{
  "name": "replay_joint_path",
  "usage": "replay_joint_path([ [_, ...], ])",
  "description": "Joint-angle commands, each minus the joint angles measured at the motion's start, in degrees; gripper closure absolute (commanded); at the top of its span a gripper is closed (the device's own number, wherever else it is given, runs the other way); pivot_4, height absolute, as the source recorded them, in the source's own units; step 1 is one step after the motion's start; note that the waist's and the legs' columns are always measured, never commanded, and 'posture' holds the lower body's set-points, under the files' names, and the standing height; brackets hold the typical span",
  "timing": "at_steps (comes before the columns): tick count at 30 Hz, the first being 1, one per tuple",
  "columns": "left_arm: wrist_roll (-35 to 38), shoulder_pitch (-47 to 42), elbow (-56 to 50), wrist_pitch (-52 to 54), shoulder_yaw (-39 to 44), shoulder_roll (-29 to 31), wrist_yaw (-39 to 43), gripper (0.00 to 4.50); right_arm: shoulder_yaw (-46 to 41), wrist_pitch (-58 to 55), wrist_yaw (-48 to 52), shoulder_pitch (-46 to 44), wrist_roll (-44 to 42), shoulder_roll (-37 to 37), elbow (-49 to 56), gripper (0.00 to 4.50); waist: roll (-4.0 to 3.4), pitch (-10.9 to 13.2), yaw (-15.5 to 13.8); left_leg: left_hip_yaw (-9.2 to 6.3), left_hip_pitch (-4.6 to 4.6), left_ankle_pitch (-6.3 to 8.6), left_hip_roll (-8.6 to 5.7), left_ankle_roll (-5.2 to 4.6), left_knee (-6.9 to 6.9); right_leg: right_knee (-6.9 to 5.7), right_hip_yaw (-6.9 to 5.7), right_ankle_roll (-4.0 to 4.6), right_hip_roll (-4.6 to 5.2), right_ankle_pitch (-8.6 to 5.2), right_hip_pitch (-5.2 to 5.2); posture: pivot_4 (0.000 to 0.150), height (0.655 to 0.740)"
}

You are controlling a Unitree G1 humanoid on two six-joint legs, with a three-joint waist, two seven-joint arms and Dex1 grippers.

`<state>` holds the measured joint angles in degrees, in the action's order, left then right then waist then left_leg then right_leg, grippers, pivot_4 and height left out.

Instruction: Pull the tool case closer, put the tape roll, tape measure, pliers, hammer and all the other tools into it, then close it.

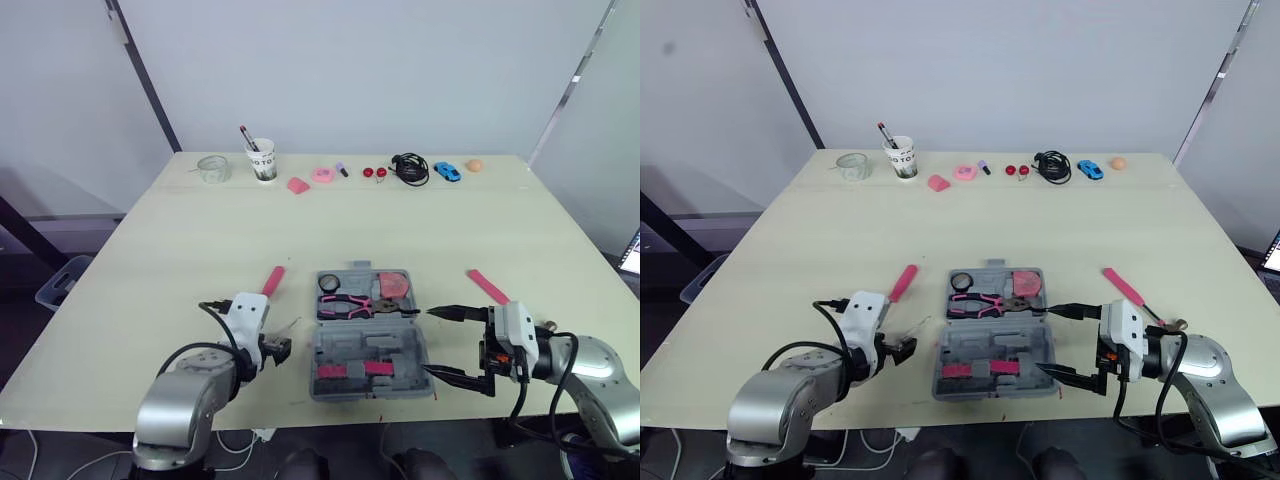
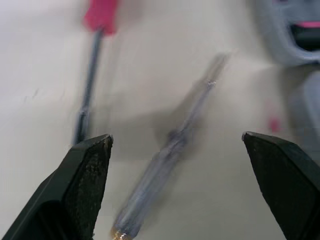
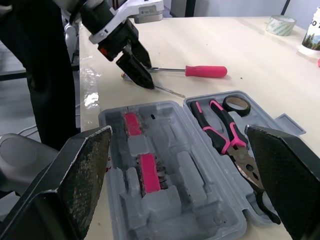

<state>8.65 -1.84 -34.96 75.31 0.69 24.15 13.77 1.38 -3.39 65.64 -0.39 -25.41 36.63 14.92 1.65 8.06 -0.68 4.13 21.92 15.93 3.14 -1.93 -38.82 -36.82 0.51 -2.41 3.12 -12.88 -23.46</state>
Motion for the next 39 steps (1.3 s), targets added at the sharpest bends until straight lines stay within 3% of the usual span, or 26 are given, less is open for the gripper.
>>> replay_joint_path([
  [1,-0.78,1.83,2.01,-8.2,-1.0,1.96,1.52,0.05,-0.69,0.29,-0.48,-0.43,-0.56,0.19,1.91,0.0,0.0,0.0,-0.05,0.01,0.0,0.0,0.01,0.0,0.01,0.0,0.01,0.0,0.0,0.0,-0.01,0.15,0.74],
  [9,-0.35,6.06,14.07,-33.37,-2.15,5.34,11.28,0.05,-0.57,0.2,-1.01,-0.35,-0.69,0.17,2.48,0.0,-0.02,0.01,-0.18,0.04,0.04,0.0,0.05,-0.01,0.04,0.05,-0.03,0.0,0.17,0.0,-0.04,0.15,0.74],
  [14,0.35,7.01,18.94,-41.07,-1.72,6.35,15.42,0.05,-0.66,0.29,-1.03,-0.27,-0.73,0.36,2.59,0.0,-0.05,0.01,-0.18,0.07,0.03,0.0,0.05,-0.01,0.1,0.07,-0.11,-0.01,0.34,0.0,-0.06,0.15,0.74],
  [17,0.46,7.27,21.11,-43.14,-1.09,6.25,16.35,0.86,-0.82,-0.16,-1.24,-0.56,-1.33,0.21,3.15,0.0,-0.05,0.01,-0.19,0.07,0.04,0.0,0.02,-0.01,0.11,0.08,-0.17,-0.02,0.43,-0.01,-0.06,0.15,0.74],
  [19,0.94,8.19,21.57,-44.3,-0.87,6.2,17.26,1.75,-1.11,-0.81,-1.35,-0.74,-2.39,0.04,3.71,0.0,-0.05,0.01,-0.15,0.08,0.04,0.01,0.02,-0.02,0.12,0.09,-0.18,-0.03,0.43,-0.01,-0.05,0.15,0.74],
  [20,1.21,9.02,21.31,-44.38,-0.86,6.17,17.58,1.98,-1.19,-0.93,-1.29,-0.74,-2.55,0.13,3.78,0.0,-0.05,0.01,-0.12,0.08,0.04,0.01,0.02,-0.02,0.13,0.09,-0.18,-0.03,0.43,-0.01,-0.05,0.15,0.74],
  [24,1.19,11.08,20.45,-44.41,-0.6,5.94,17.32,3.86,-1.35,-0.76,-0.82,-0.54,-2.53,0.63,3.47,0.0,-0.08,0.01,-0.11,0.09,0.01,0.01,0.03,-0.02,0.21,0.12,-0.18,-0.03,0.43,-0.02,-0.06,0.15,0.74],
  [26,1.42,11.77,19.72,-44.35,-0.12,5.5,16.98,4.45,-1.3,-0.76,-0.73,-0.71,-2.54,0.68,3.31,0.0,-0.08,0.01,-0.1,0.09,0.01,0.01,0.03,-0.02,0.22,0.12,-0.18,-0.04,0.44,-0.02,-0.06,0.15,0.74],
  [35,1.9,12.7,16.28,-45.96,3.65,4.03,14.82,4.43,-0.82,-0.5,0.27,-2.14,-2.91,0.22,2.06,0.0,-0.09,0.02,-0.04,0.12,-0.03,0.01,0.03,-0.02,0.34,0.19,-0.17,-0.04,0.41,-0.02,-0.07,0.15,0.74],
  [39,3.11,13.16,13.01,-46.13,5.44,7.93,18.3,4.43,-1.79,0.24,1.45,-2.93,-3.59,0.33,1.21,0.0,-0.04,0.06,-0.05,0.09,0.03,0.01,0.04,-0.02,0.36,0.22,-0.21,-0.04,0.4,-0.02,-0.11,0.15,0.74],
])
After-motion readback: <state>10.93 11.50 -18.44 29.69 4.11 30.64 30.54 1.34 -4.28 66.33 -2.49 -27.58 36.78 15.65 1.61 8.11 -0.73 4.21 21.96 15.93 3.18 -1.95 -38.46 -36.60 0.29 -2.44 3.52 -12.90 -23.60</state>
